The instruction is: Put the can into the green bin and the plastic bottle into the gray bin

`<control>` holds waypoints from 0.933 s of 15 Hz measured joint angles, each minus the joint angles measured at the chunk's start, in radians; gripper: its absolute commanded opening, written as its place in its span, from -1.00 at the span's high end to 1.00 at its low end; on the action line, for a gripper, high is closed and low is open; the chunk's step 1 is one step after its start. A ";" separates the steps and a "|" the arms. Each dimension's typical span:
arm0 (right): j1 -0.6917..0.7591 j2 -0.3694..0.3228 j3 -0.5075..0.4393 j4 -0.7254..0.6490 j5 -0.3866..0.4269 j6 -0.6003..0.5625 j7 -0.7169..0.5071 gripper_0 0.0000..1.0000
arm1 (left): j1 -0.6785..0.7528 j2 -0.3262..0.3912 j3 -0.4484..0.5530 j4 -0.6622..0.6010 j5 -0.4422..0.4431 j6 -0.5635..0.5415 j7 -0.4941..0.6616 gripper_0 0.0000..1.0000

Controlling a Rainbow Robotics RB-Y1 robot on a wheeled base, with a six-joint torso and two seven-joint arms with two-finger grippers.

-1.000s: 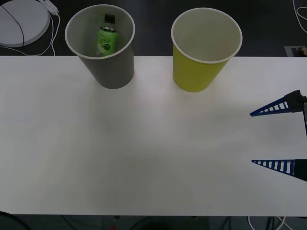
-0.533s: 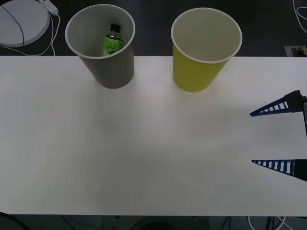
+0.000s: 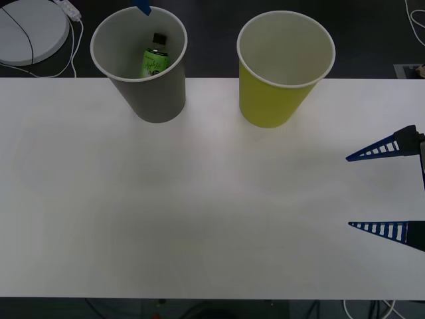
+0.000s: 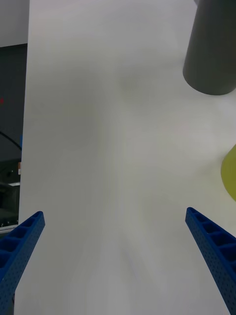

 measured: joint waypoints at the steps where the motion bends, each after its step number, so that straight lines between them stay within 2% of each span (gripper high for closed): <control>1: 0.000 0.000 0.000 0.000 0.000 0.000 0.000 -1.00 | 0.027 0.023 0.000 -0.044 0.010 0.000 0.003 -1.00; 8: 0.000 0.000 0.000 0.000 0.000 0.000 0.000 -1.00 | 0.245 0.262 0.017 -0.326 0.228 0.065 -0.019 -1.00; 10: 0.000 0.000 0.000 0.000 0.000 0.000 0.000 -1.00 | 0.341 0.311 0.087 -0.378 0.295 0.072 -0.067 -1.00; 14: 0.000 0.000 0.000 0.000 0.000 0.000 0.000 -1.00 | 0.523 0.335 0.238 -0.480 0.347 0.072 -0.137 -1.00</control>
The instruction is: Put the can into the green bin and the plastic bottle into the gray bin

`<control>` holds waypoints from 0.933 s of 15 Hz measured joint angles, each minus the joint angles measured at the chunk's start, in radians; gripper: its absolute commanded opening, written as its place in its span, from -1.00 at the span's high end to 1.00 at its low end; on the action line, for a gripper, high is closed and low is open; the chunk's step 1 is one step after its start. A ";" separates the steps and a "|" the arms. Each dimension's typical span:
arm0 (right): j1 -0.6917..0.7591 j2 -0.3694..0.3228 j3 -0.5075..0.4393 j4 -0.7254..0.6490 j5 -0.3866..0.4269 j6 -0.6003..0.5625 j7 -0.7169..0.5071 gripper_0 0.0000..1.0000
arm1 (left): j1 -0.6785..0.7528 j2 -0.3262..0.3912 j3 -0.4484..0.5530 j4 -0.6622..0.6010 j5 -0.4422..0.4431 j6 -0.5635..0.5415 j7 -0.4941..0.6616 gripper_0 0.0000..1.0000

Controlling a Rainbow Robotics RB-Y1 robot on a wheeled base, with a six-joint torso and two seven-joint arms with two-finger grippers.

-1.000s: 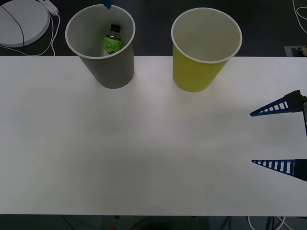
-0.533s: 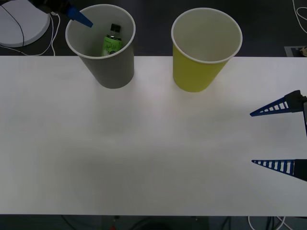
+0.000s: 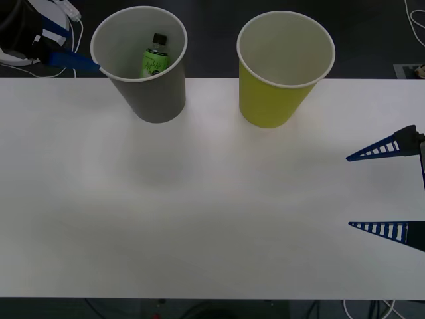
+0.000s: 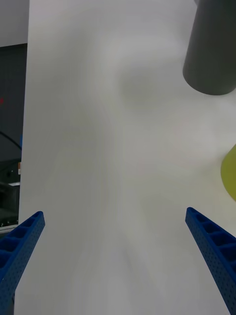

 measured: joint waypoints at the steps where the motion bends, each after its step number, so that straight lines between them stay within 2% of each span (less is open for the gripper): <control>1: 0.000 0.000 0.000 0.000 0.000 0.000 0.000 -1.00 | 0.043 0.006 0.034 -0.026 0.023 0.000 -0.008 -1.00; 9: 0.000 0.000 0.000 0.000 0.000 0.000 0.000 -1.00 | 0.430 0.015 0.308 -0.308 0.081 0.025 -0.081 -1.00; 14: 0.000 0.000 0.000 0.000 0.000 0.000 0.000 -1.00 | 0.622 0.015 0.396 -0.341 0.202 0.085 -0.270 -1.00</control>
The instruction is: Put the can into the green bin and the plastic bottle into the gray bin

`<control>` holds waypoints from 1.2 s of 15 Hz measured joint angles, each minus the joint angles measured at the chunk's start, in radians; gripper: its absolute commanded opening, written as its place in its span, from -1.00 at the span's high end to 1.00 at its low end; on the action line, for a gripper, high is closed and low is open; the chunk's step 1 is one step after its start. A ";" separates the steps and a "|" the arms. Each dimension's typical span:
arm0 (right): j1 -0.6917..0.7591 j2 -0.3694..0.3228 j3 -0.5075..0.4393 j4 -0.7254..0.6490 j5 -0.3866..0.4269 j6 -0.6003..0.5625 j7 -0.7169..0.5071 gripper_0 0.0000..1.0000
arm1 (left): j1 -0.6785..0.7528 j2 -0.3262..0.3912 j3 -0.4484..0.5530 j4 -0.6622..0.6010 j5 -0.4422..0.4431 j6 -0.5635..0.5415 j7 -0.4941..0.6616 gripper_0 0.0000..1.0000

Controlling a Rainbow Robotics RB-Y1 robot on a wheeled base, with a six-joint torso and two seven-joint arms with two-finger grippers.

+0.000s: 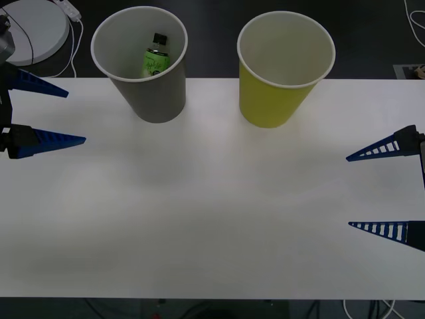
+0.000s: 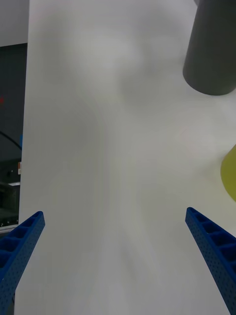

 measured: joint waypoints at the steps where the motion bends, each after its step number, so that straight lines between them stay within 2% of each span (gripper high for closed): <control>1: 0.000 0.000 0.000 0.000 0.000 0.000 0.000 -1.00 | 0.028 0.000 0.011 0.000 0.015 0.006 -0.041 -1.00; 12: 0.000 0.000 0.000 0.000 0.000 0.000 0.000 -1.00 | 0.323 -0.002 0.138 -0.002 0.133 0.010 -0.511 -1.00; 18: 0.000 0.000 0.000 0.000 0.000 0.000 0.000 -1.00 | 0.421 -0.002 0.153 0.010 0.200 0.009 -0.663 -1.00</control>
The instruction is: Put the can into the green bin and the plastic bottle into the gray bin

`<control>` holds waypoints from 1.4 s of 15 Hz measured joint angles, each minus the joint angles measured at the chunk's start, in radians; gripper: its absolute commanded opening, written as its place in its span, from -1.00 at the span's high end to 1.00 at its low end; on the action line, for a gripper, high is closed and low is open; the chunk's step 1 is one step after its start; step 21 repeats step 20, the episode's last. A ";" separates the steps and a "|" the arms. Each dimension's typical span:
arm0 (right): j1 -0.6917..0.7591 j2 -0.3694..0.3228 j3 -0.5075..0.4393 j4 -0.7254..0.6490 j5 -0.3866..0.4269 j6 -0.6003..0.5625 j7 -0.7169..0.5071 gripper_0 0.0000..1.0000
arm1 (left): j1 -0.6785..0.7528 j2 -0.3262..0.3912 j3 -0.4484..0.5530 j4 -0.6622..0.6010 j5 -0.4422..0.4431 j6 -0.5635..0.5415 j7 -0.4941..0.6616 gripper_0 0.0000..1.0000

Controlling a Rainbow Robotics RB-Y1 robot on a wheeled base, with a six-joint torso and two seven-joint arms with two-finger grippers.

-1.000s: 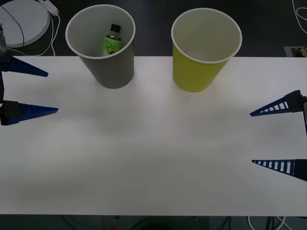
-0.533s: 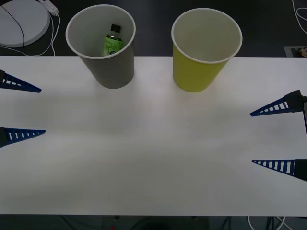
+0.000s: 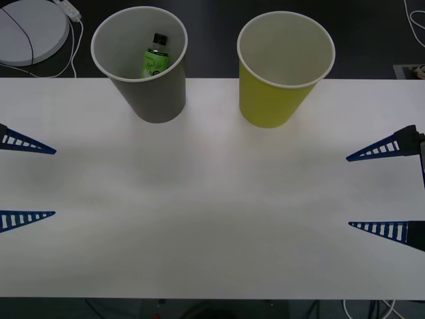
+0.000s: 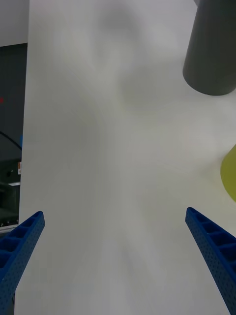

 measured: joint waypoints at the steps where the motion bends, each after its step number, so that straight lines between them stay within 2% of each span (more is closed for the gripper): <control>1: 0.000 0.000 0.000 0.000 0.000 0.000 0.000 -1.00 | 0.006 0.000 0.000 0.026 0.042 -0.015 -0.031 -1.00; 5: 0.000 0.000 0.000 0.000 0.000 0.000 0.000 -1.00 | 0.005 0.000 0.001 0.096 0.125 -0.073 -0.094 -1.00; 13: 0.000 0.000 0.000 0.000 0.000 0.000 0.000 -1.00 | 0.005 0.000 0.000 0.147 0.151 -0.109 -0.223 -1.00; 21: 0.000 0.000 0.000 0.000 0.000 0.000 0.000 -1.00 | 0.006 -0.004 0.000 0.147 0.159 -0.119 -0.242 -1.00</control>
